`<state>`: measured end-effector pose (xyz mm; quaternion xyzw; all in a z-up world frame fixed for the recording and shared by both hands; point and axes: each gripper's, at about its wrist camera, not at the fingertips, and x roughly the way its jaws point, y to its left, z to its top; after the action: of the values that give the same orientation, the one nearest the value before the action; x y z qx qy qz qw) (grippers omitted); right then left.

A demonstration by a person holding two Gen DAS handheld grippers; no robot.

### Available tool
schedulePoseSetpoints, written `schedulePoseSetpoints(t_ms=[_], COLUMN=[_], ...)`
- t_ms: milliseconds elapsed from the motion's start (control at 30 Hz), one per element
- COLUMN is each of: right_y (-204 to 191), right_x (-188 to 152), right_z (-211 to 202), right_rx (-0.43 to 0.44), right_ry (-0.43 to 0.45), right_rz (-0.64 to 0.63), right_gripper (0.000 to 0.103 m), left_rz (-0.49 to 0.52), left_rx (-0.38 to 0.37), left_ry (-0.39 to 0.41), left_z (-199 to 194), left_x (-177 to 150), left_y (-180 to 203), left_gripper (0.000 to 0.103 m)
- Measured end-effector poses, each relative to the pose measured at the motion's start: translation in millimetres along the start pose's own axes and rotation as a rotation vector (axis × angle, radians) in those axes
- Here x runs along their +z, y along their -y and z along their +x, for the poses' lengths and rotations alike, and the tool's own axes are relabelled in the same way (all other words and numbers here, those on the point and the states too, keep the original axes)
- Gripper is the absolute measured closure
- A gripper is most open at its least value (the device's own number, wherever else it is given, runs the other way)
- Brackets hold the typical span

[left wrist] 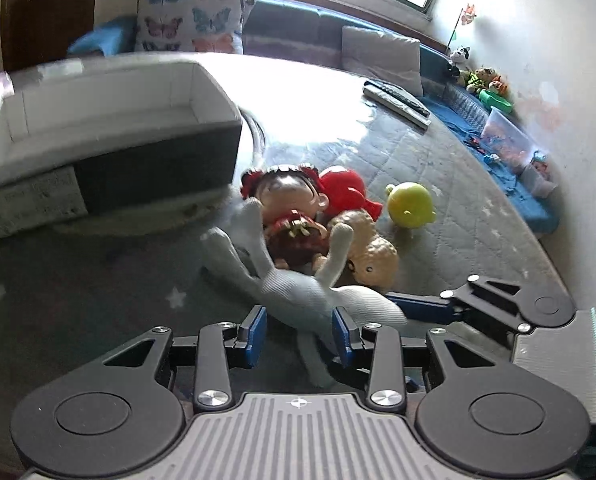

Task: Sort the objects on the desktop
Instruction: 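Close the left tool on the rabbit while the right tool grips it too, then carry the rabbit into the cardboard box and open both tools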

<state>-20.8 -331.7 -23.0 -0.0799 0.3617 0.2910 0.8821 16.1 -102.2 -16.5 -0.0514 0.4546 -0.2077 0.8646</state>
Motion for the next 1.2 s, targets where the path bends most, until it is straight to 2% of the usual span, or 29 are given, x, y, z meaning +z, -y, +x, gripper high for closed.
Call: schedulePoseSetpoints(t_ms=[233, 500, 633, 800, 1033, 1200], right_y=[-1, -2, -3, -8, -20, -30], right_x=[-4, -5, -5, -2, 16, 55], right_z=[-1, 2, 2, 1, -10, -13], right_rx=[0.043, 0.056, 0.064, 0.066, 0.083, 0.097], right_ry=[-0.002, 0.005, 0.007, 0.01, 0.06, 0.14], right_rz=[-0.005, -0.014, -0.03, -0.051, -0.102, -0.17], right_gripper=[0.058, 0.06, 0.06, 0.063, 0.064, 0.064], left_rz=[-0.137, -0.324, -0.333, -0.337, -0.335, -0.329], left_rx=[-0.061, -0.154, -0.177, -0.199, -0.204, -0.185], left_ry=[-0.015, -0.045, -0.051, -0.043, 0.049, 0.168], left_z=[5, 17, 18, 12, -26, -60], left_x=[3, 6, 5, 3, 6, 28], left_y=[-18, -43, -47, -52, -58, -68], left_gripper=[0.064, 0.064, 0.064, 0.073, 0.08, 0.08])
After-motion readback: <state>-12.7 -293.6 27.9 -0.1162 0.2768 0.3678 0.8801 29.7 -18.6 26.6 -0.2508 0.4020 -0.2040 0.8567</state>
